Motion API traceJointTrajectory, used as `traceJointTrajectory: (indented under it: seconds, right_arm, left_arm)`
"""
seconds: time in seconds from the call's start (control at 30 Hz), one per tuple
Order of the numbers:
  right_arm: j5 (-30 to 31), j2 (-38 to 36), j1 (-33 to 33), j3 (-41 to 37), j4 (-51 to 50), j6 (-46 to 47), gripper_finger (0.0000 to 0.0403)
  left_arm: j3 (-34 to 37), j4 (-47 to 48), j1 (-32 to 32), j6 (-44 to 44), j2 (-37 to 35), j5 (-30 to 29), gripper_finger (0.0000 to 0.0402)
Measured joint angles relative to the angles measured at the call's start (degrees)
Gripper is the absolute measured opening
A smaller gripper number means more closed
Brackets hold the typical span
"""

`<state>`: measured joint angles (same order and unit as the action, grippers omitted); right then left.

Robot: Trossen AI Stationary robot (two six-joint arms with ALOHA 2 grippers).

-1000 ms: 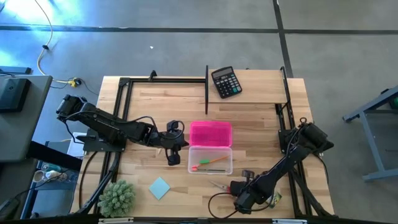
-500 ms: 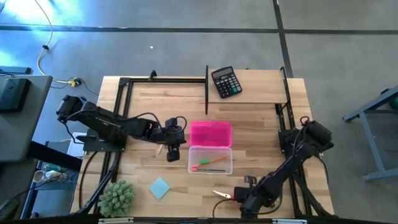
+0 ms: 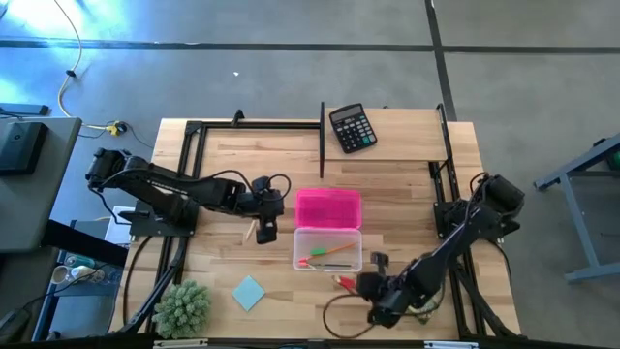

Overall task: Pack school essentials
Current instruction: Put the red scissors into the supply box

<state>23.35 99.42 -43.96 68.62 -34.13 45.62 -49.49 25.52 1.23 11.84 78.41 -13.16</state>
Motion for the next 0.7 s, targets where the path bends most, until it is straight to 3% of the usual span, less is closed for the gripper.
traceJointTrajectory:
  seconds: [0.3, 0.7]
  right_arm:
    - [0.4, -0.1, 9.1, 0.0, -2.2, -7.1, 0.002]
    - [-5.9, 0.4, 16.4, 0.1, -4.0, -13.9, 0.002]
  left_arm:
    - [5.7, -4.4, 1.9, 2.2, 0.0, 0.1, 0.0005]
    - [6.4, -4.3, 2.3, 3.0, -1.9, 0.1, 0.0005]
